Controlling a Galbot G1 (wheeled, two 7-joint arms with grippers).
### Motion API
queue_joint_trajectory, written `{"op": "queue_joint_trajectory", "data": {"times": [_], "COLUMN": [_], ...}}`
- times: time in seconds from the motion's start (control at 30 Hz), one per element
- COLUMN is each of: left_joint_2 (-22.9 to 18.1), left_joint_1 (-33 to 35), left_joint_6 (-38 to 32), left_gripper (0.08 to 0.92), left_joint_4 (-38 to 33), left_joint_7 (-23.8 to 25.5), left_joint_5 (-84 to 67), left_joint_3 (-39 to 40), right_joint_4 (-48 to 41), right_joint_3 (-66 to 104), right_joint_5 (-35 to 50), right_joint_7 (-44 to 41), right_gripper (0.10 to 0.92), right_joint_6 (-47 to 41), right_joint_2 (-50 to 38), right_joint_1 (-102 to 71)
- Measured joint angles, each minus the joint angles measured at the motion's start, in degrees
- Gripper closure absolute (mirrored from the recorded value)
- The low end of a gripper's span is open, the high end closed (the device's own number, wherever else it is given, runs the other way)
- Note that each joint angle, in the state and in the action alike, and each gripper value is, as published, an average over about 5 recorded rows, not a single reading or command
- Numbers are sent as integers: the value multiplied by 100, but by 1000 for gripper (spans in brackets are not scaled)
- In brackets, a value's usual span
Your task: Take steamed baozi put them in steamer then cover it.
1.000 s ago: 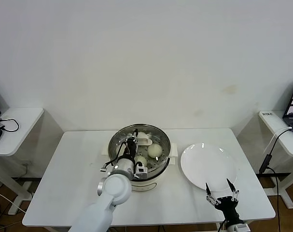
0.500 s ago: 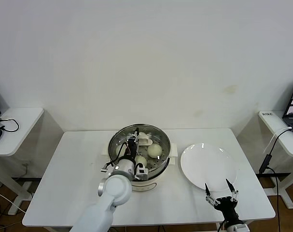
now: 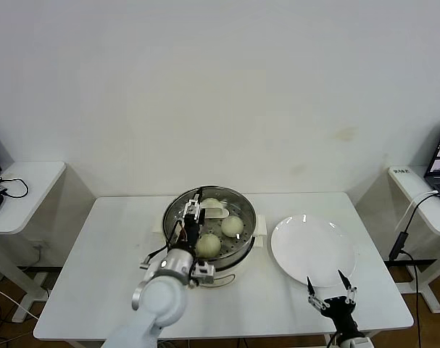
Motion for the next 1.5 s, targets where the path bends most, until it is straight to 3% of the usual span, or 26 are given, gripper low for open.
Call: {"op": "queue_joint_trajectory", "data": {"times": [0.13,0.33,0.53,0.97,1.5], "left_joint_2": [110,140,92,-21,-145], "left_joint_1": [402,1279,2320,4178,5104], "left_joint_6": [-99,-368,-985,-2229,-3048], "left_gripper": [186,177,177,177,177], "left_joint_4": [-499,-1293,-1639,-1367,-881], "left_joint_7": [-143,-618,-1339,-2419,-2689], "left_joint_5": [-109,-788,-2533,-6669,-8341], "left_joint_3": [-87,-458,-1247,-2685,-3363], "right_joint_4": [-13,-28,11,247,651], "right_joint_3": [-17,-19,-17,-264,-534], "right_joint_5": [32,121,285,672,896], "right_joint_7": [-6,-28,-55,-99,-97], "right_gripper": [203,203,203,203,203], "right_joint_6": [-7,4,14,-249,-539], "right_joint_2": [-38,-130,-270,-533,-661], "right_joint_1": [-21,-77,-136,-377,-743]}}
